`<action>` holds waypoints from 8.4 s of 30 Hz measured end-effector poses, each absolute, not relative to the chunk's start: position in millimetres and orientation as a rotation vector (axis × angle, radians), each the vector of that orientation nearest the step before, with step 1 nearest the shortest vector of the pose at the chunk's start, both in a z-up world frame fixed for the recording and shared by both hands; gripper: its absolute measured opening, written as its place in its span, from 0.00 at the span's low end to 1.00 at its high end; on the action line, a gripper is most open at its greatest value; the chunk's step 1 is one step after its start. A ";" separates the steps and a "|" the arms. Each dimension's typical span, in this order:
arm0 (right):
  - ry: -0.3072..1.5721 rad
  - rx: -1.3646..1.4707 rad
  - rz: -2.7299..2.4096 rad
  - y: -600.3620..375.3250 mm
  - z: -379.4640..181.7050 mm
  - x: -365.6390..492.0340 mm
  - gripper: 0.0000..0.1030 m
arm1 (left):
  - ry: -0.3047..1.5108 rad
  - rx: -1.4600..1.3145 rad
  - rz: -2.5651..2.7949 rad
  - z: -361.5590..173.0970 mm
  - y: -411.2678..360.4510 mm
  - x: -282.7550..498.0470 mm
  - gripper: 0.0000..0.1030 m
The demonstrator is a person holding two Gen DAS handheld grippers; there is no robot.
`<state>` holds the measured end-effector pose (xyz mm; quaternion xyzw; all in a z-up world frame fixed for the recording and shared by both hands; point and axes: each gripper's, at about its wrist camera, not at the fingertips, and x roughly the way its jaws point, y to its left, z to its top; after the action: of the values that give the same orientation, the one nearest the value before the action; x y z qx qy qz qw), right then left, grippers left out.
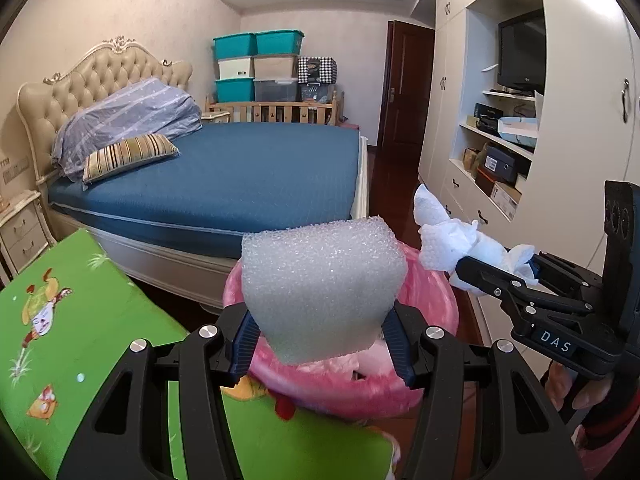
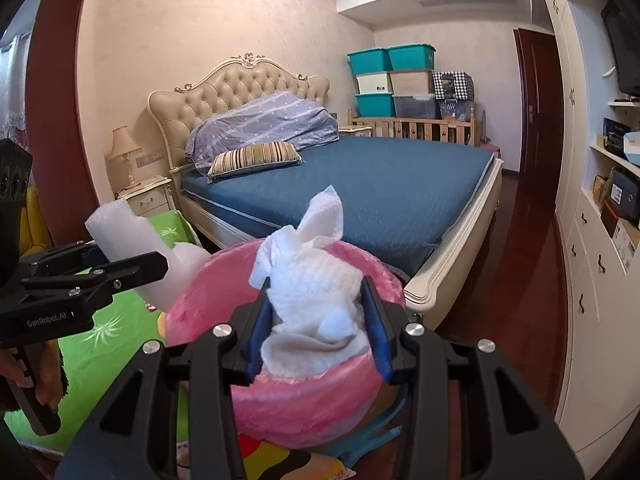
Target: Collect trash
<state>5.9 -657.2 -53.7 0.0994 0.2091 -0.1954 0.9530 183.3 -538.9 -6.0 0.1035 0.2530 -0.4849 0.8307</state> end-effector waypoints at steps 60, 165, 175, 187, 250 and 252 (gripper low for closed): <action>0.575 -0.089 0.331 -242.0 -10.6 207.4 0.73 | 0.522 0.070 -0.025 -19.6 5.2 205.5 0.91; 0.417 -0.005 0.134 -377.8 -21.2 29.9 0.25 | 0.368 0.177 -0.465 -9.9 -154.0 119.6 0.30; 0.396 0.026 0.023 -425.0 -22.4 16.8 0.25 | 0.397 0.209 -0.615 -8.2 -225.8 126.8 0.30; 0.382 0.106 -0.168 -517.1 -37.5 -5.2 0.25 | 0.422 0.282 -0.749 -7.0 -312.6 139.1 0.30; 0.405 0.047 0.033 -375.9 -25.5 69.3 0.74 | 0.415 0.116 -0.281 30.1 -119.0 193.7 0.92; 0.422 0.036 0.071 -348.8 -28.1 81.2 0.74 | 0.424 0.089 -0.221 24.0 -80.9 190.9 0.92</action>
<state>81.2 -348.8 -28.1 0.0179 0.2096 0.0354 0.9770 190.9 -80.9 24.0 0.0438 0.2100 -0.1096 0.9705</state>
